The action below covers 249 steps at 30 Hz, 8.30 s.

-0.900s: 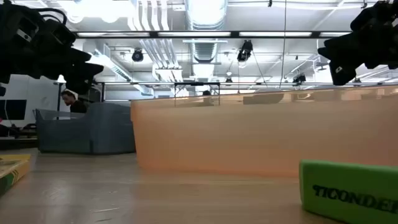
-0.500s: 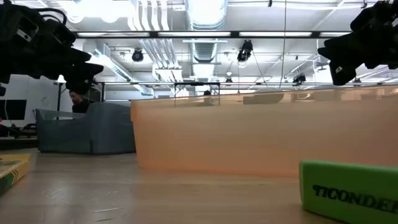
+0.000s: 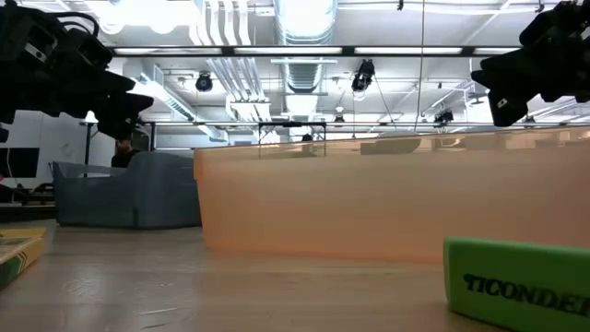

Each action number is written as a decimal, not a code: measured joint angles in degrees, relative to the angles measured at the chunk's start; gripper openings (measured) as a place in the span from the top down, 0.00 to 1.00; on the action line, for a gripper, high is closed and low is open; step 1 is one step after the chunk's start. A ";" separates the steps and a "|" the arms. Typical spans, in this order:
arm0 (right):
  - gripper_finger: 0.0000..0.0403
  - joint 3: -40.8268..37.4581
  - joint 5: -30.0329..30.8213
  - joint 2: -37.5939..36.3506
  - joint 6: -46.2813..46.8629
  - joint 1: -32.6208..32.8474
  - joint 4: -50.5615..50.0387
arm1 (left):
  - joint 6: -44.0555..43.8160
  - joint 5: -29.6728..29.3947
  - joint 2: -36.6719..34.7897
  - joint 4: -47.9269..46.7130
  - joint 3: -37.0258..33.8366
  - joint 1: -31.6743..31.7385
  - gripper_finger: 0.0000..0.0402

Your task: Pick & Place School Supplies

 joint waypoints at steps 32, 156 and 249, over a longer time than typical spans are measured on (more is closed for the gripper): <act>0.77 0.00 0.00 0.00 0.00 0.00 -0.02 | 0.00 -0.01 0.00 -0.02 0.00 0.07 0.53; 0.77 -0.01 -0.01 0.00 0.00 -0.01 0.00 | 19.65 -5.57 72.74 -42.14 62.17 28.53 0.53; 0.77 0.00 0.00 0.02 0.00 0.00 0.00 | 24.76 -16.50 73.48 -45.68 66.79 28.17 0.86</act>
